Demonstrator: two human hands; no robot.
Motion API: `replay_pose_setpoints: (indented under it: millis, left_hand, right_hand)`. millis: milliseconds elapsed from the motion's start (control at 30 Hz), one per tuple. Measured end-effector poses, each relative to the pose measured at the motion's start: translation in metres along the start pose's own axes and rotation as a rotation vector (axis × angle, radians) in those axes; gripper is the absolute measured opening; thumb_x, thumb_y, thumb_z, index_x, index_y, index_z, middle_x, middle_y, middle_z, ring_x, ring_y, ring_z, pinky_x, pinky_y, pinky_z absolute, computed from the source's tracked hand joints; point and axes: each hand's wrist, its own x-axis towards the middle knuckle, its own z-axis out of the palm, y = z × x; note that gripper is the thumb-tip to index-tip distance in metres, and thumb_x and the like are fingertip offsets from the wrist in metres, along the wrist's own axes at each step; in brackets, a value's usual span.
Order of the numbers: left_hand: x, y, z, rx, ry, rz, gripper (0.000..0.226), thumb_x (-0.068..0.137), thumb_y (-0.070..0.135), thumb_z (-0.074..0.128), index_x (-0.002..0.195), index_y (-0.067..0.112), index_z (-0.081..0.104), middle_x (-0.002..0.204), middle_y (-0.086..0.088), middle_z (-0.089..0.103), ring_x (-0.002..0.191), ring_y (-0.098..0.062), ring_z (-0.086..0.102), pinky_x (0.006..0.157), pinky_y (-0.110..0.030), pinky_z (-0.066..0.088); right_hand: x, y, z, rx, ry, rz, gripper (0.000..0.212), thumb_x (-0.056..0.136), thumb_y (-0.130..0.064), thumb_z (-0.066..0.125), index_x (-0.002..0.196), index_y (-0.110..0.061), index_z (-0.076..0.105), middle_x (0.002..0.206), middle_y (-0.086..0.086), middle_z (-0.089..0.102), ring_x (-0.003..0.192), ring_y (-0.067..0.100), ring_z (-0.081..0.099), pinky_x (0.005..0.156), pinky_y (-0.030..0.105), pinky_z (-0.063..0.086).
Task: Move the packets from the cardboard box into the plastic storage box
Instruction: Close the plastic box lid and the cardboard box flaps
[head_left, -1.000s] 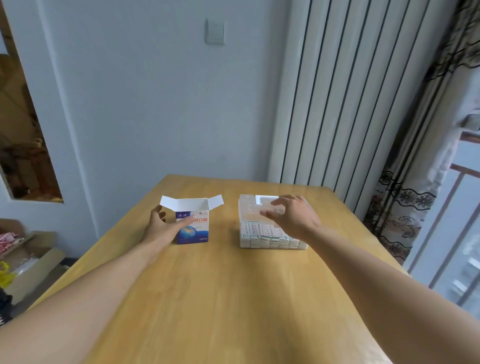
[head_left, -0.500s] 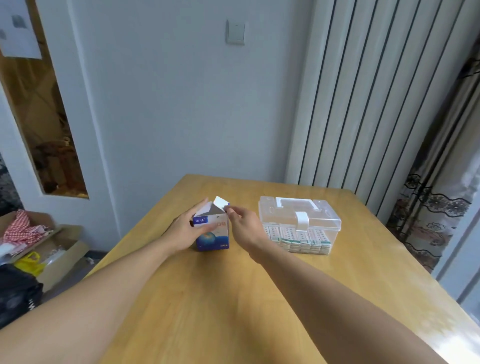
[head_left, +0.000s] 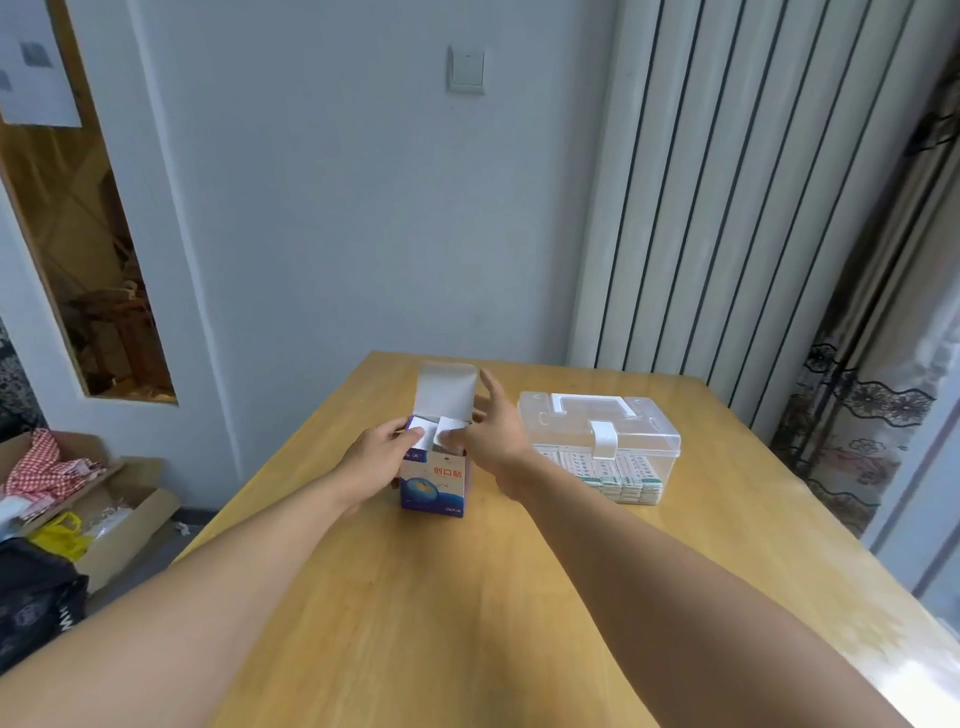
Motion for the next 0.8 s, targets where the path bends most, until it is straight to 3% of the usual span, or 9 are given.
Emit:
replay_pose_setpoints:
  millis: [100, 167, 233, 333, 400, 533, 800]
  left_hand:
    - [-0.001, 0.003, -0.001, -0.021, -0.019, -0.027, 0.038, 0.100, 0.049, 0.053, 0.130, 0.028, 0.061, 0.108, 0.002, 0.075, 0.101, -0.022, 0.071, 0.094, -0.049, 0.057]
    - [-0.004, 0.005, -0.002, -0.049, -0.044, -0.055, 0.039, 0.101, 0.054, 0.049, 0.127, 0.028, 0.063, 0.110, 0.002, 0.075, 0.105, -0.021, 0.068, 0.093, -0.048, 0.057]
    - [-0.006, 0.006, -0.001, -0.141, -0.027, -0.124, 0.043, 0.106, 0.051, 0.037, 0.125, 0.025, 0.065, 0.114, -0.002, 0.073, 0.109, -0.024, 0.066, 0.093, -0.049, 0.057]
    - [-0.012, 0.005, -0.001, -0.256, 0.000, -0.188, 0.058, 0.103, 0.062, 0.030, 0.127, 0.022, 0.064, 0.121, -0.006, 0.069, 0.112, -0.027, 0.065, 0.091, -0.052, 0.058]
    - [-0.017, 0.008, 0.000, -0.242, -0.048, -0.181, 0.058, 0.099, 0.069, 0.032, 0.118, 0.026, 0.066, 0.118, 0.000, 0.069, 0.111, -0.022, 0.064, 0.089, -0.049, 0.059]
    - [-0.021, 0.015, 0.003, -0.176, -0.102, -0.156, 0.053, 0.099, 0.068, 0.038, 0.116, 0.029, 0.068, 0.113, 0.005, 0.071, 0.101, -0.011, 0.063, 0.091, -0.044, 0.057]
    - [-0.026, 0.019, 0.004, -0.147, -0.098, -0.141, 0.052, 0.099, 0.067, 0.036, 0.123, 0.031, 0.066, 0.114, 0.003, 0.071, 0.108, -0.018, 0.063, 0.085, -0.043, 0.058]
  right_hand:
    - [-0.005, -0.007, -0.002, -0.121, 0.020, -0.154, 0.071, 0.086, -0.015, 0.080, 0.147, -0.027, 0.044, 0.130, -0.002, 0.060, 0.114, 0.014, 0.058, 0.069, 0.015, 0.053]
    - [-0.006, -0.008, -0.003, -0.254, 0.010, -0.181, 0.038, 0.087, -0.031, 0.080, 0.119, -0.024, 0.062, 0.127, -0.001, 0.063, 0.115, 0.016, 0.058, 0.064, 0.016, 0.050]
    - [-0.005, -0.006, -0.006, -0.394, 0.008, -0.166, 0.021, 0.091, -0.036, 0.074, 0.105, -0.023, 0.064, 0.127, 0.001, 0.063, 0.114, 0.018, 0.057, 0.055, 0.017, 0.047]
    - [-0.005, 0.004, -0.008, -0.493, 0.024, -0.173, 0.018, 0.096, -0.033, 0.069, 0.109, -0.021, 0.066, 0.125, 0.004, 0.064, 0.109, 0.019, 0.058, 0.053, 0.020, 0.048]
    - [-0.006, 0.007, -0.008, -0.559, 0.010, -0.201, 0.023, 0.098, -0.032, 0.066, 0.118, -0.022, 0.067, 0.130, 0.003, 0.065, 0.111, 0.020, 0.057, 0.055, 0.021, 0.048]
    - [-0.005, 0.005, -0.007, -0.714, -0.011, -0.256, 0.027, 0.101, -0.033, 0.061, 0.124, -0.021, 0.068, 0.128, 0.005, 0.068, 0.115, 0.025, 0.060, 0.056, 0.021, 0.046]
    - [-0.003, 0.001, -0.005, -0.850, 0.001, -0.319, 0.028, 0.103, -0.035, 0.054, 0.123, -0.020, 0.067, 0.122, 0.006, 0.072, 0.113, 0.027, 0.064, 0.063, 0.027, 0.051]
